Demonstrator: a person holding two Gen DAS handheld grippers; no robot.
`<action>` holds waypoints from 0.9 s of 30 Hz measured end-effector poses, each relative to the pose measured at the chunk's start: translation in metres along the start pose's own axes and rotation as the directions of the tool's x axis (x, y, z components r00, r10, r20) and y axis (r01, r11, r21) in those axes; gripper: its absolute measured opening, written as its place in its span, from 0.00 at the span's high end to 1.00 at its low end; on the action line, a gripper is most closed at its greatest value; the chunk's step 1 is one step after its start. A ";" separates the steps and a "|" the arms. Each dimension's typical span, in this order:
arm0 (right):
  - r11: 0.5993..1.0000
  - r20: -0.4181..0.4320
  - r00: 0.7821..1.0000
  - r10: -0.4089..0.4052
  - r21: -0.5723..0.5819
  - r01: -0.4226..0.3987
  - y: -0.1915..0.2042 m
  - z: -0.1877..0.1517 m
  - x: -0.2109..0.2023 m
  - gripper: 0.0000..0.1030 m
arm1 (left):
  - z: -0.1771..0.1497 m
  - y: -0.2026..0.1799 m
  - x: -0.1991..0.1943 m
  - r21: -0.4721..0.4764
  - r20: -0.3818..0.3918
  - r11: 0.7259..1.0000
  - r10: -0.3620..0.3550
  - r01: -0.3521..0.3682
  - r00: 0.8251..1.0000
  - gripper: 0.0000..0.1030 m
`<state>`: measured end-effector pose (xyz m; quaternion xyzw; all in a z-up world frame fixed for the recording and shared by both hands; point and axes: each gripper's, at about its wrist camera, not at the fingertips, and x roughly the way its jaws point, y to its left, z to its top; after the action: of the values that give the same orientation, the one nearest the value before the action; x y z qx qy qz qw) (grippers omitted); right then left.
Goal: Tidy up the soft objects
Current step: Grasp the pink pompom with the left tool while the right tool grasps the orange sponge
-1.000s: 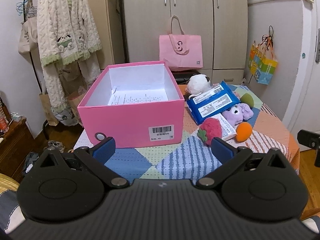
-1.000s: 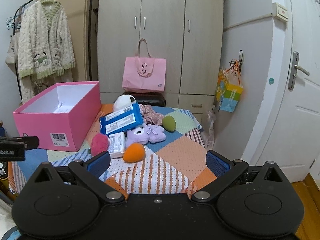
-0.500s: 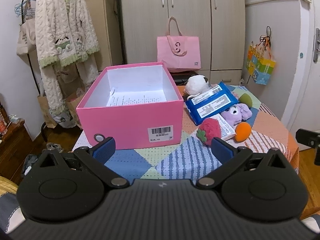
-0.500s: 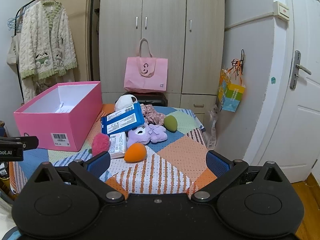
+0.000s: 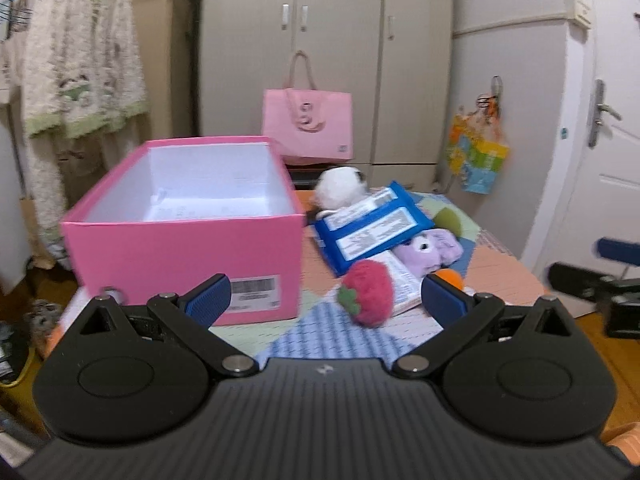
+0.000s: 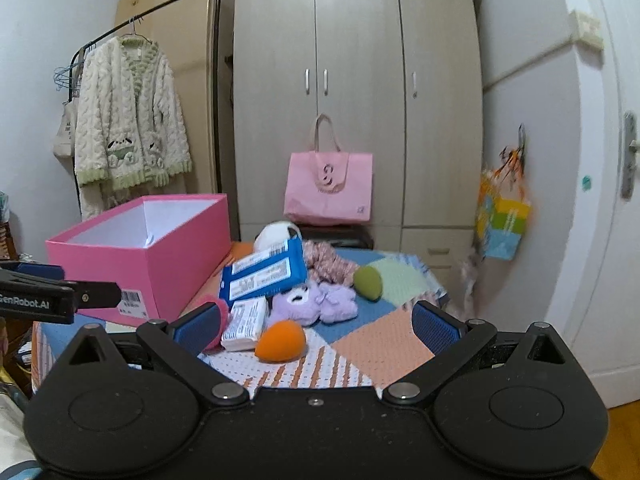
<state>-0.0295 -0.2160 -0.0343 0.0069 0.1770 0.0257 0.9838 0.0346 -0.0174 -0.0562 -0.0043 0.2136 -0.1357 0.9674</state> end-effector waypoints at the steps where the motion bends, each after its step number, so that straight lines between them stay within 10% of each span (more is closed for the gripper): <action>1: 1.000 -0.005 1.000 0.014 0.012 -0.014 -0.003 -0.002 0.007 0.00 | -0.002 -0.002 0.006 0.004 0.004 1.000 -0.012 0.012 1.000 0.01; 18: 0.984 -0.127 0.979 0.157 -0.064 -0.166 -0.007 -0.045 0.104 0.15 | -0.012 -0.029 0.096 0.043 -0.112 0.995 -0.080 0.085 0.991 0.43; 27: 0.972 -0.137 0.972 0.192 -0.108 -0.207 -0.004 -0.050 0.130 0.16 | -0.009 -0.033 0.121 0.032 -0.173 0.997 -0.064 0.070 0.983 0.46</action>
<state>0.0748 -0.2127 -0.1261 -0.0367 0.2351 0.1358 0.9617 0.1277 -0.0809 -0.1124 0.0185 0.2936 -0.1720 0.9402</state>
